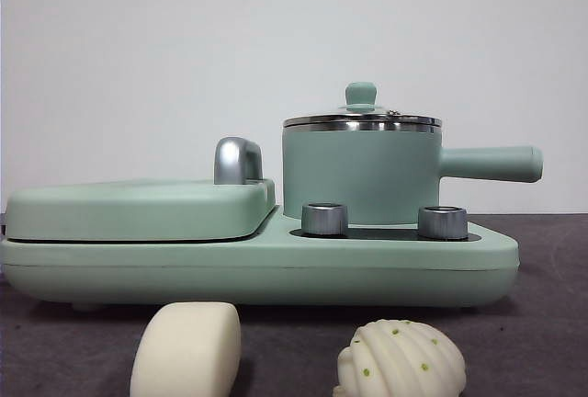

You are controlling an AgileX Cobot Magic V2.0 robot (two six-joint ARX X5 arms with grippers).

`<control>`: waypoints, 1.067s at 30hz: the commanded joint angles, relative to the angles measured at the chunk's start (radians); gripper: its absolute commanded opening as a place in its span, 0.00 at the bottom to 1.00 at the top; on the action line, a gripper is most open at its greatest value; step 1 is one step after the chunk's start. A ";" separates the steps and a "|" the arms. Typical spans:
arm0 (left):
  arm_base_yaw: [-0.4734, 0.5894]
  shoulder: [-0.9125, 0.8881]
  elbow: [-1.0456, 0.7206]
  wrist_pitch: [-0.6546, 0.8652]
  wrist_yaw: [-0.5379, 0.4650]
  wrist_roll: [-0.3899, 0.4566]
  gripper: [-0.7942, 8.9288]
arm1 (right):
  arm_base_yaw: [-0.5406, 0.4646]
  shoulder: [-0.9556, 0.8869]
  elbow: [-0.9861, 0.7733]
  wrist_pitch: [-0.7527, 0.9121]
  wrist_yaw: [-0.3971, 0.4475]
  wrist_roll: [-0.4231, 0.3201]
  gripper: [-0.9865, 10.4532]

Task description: Put the buns in a small steamer

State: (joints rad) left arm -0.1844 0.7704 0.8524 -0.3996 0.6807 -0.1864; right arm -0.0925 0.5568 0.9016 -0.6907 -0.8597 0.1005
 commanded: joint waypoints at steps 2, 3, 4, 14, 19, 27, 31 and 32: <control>-0.018 0.030 0.019 0.094 0.004 -0.079 0.54 | 0.000 0.004 0.016 0.008 0.003 -0.010 0.48; -0.021 0.039 0.020 0.110 0.003 -0.096 0.54 | 0.000 0.004 0.016 0.008 0.003 -0.010 0.48; -0.024 0.051 0.023 0.121 0.003 -0.105 0.54 | 0.000 0.004 0.016 0.008 0.002 -0.010 0.48; -0.093 0.257 0.146 0.117 0.004 -0.119 0.54 | 0.000 0.004 0.016 0.006 -0.005 -0.004 0.48; -0.143 0.430 0.317 0.046 0.004 -0.108 0.54 | 0.000 0.004 0.016 0.005 -0.005 -0.004 0.48; -0.235 0.750 0.685 -0.141 -0.111 -0.022 0.54 | 0.000 0.004 0.016 0.006 -0.004 -0.004 0.48; -0.288 0.887 0.840 -0.215 -0.181 0.016 0.54 | 0.000 0.004 0.016 0.006 -0.004 -0.004 0.48; -0.304 0.921 0.879 -0.235 -0.203 0.027 0.54 | 0.000 0.004 0.016 0.006 -0.004 -0.004 0.48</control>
State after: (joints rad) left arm -0.4763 1.6623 1.6875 -0.6338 0.4889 -0.1974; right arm -0.0925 0.5568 0.9016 -0.6918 -0.8612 0.1009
